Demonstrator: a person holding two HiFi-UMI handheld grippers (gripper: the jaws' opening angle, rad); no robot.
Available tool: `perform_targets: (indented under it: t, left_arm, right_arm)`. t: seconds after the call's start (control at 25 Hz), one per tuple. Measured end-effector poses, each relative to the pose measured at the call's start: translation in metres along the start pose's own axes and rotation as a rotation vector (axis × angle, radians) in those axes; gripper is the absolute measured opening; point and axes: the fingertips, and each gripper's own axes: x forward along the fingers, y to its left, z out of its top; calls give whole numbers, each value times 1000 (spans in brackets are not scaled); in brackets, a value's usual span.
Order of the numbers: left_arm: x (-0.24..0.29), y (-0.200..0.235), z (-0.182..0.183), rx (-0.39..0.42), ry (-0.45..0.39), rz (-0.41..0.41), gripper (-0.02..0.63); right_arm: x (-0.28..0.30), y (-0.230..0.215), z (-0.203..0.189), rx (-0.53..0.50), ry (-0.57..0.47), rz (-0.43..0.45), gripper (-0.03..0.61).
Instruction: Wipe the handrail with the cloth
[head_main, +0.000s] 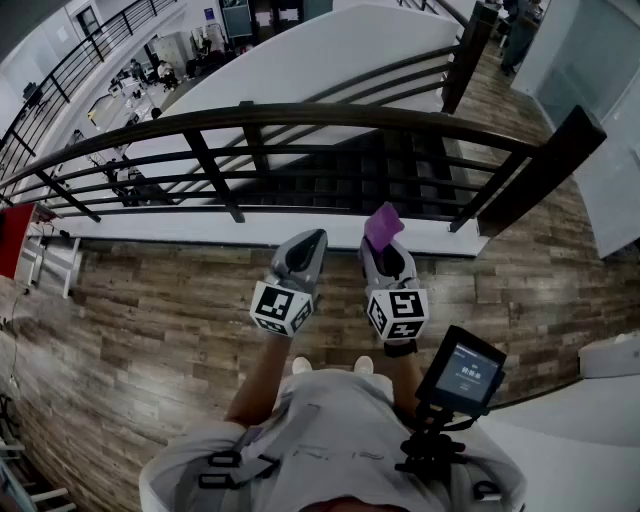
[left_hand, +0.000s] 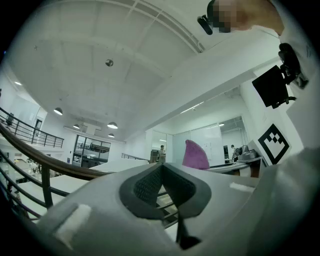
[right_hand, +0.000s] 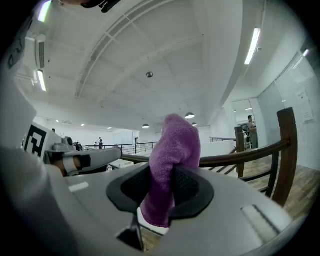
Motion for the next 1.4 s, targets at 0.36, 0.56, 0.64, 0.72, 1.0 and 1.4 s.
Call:
perform_targets:
  t: [0.36,0.56,0.64,0.72,1.0,1.4]
  left_arm:
    - [-39,88,2,-49,11,89,-5]
    - [-88,126,-2,-86,-2,200,-4]
    - [-103,139,-5,-102,-8,238,-4]
    - [-112,148,-12,-121,-8,264,-5]
    - [-100,150,-32,-143,24,271,-4]
    - [6,174,-9,-2,38,305,-4]
  right_arm:
    - [70,74,-4,-3,48,62,112]
    - [82,138,-13,-109,86,147,114]
    - [83,153,-16,-114,95,167,114]
    - [82,161,-22,-113,104,183,114]
    - [99,159,-32,-34,103,272,114]
    - [173,93,29,56,-39,467,107]
